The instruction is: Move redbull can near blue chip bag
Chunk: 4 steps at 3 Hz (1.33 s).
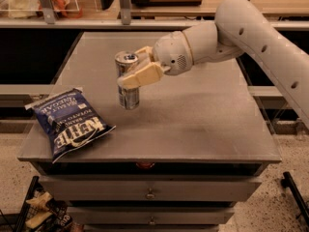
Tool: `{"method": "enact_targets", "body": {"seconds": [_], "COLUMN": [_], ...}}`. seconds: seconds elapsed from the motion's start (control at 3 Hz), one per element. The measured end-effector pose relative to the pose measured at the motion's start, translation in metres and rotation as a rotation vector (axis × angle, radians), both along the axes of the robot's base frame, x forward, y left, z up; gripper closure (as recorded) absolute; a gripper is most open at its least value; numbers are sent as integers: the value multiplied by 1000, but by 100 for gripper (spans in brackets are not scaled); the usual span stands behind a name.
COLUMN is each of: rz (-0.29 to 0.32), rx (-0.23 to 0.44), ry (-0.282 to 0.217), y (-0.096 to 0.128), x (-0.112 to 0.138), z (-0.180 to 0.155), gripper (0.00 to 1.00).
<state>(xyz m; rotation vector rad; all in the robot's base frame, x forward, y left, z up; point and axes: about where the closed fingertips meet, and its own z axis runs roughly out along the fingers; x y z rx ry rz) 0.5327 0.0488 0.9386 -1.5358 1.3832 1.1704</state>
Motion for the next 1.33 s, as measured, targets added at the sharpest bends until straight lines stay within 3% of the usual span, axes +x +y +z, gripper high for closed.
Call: {"method": "enact_targets", "body": {"seconds": [0.67,1.33], "rz": [34,44], "rx": [-34,-66], "ry": [-2,-46], "y": [11,26], "x": [-17,-21], "z": [-20,-33], "gripper": [100,100]}}
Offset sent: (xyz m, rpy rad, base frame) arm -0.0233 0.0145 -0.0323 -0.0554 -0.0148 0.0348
